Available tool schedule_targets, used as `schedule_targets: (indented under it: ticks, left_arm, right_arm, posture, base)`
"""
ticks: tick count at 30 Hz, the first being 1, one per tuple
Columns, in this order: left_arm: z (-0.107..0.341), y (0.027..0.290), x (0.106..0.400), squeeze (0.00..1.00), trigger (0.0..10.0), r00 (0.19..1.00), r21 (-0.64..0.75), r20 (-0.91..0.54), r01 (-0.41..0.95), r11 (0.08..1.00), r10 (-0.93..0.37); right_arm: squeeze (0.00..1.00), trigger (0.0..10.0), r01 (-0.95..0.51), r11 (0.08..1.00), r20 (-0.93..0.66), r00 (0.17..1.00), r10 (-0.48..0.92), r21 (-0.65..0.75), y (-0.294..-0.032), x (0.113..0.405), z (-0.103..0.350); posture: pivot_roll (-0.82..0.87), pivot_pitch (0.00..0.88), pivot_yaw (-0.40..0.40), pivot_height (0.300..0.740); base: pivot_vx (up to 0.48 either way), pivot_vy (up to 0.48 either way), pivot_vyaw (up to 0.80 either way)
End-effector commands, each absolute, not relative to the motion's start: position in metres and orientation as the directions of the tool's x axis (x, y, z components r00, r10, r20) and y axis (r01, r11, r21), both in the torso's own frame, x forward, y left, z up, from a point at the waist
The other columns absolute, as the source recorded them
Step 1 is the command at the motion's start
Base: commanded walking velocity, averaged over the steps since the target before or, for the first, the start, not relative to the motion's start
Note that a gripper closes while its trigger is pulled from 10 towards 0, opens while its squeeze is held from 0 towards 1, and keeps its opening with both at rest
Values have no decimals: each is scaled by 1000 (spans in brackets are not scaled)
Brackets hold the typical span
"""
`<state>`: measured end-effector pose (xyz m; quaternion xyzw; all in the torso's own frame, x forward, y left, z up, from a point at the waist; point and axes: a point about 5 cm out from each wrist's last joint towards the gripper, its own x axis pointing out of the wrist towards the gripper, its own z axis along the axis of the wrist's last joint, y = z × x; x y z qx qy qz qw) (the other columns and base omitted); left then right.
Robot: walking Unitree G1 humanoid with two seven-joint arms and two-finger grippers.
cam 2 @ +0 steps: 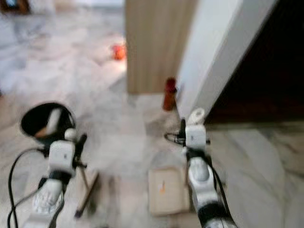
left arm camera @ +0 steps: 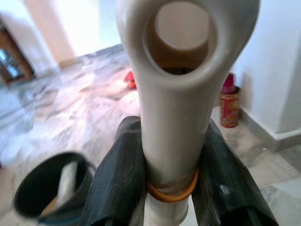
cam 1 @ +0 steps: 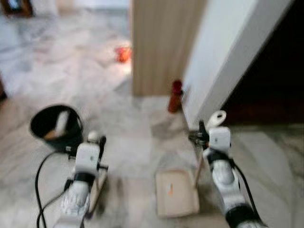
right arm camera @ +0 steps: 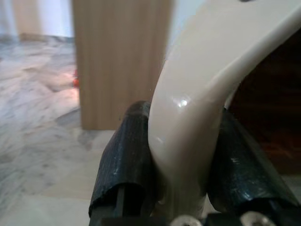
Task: Sweep floor
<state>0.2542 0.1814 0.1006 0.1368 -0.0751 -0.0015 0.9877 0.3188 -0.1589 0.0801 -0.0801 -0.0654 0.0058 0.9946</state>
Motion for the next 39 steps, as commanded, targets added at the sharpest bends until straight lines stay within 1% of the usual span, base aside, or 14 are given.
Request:
schedule_targets:
  ticks: [1, 5, 11, 39]
  left_arm:
    - [102, 175, 254, 0, 10000, 986, 261, 162, -2, 965, -42]
    - [103, 175, 254, 0, 10000, 986, 266, 163, -2, 964, -43]
    - [103, 176, 255, 0, 10000, 985, 267, 167, -2, 964, -45]
    - [103, 172, 256, 0, 10000, 984, 255, 172, 0, 967, -45]
  right_arm:
    - [0, 10000, 24, 986, 137, 991, -1, -165, -167, 318, 81]
    - [0, 10000, 27, 986, 134, 991, -4, -164, -167, 318, 80]
    - [0, 10000, 34, 986, 131, 991, -12, -164, -169, 318, 80]
    - [0, 10000, 30, 985, 132, 991, -8, -167, -170, 320, 82]
  posture:
    - [156, 119, -30, 740]
    - [155, 119, -28, 740]
    - [155, 117, -27, 740]
    - [149, 115, -40, 740]
  base:
    - [0, 0, -800]
    - [0, 0, -800]
    - [0, -313, -800]
    - [0, 0, -800]
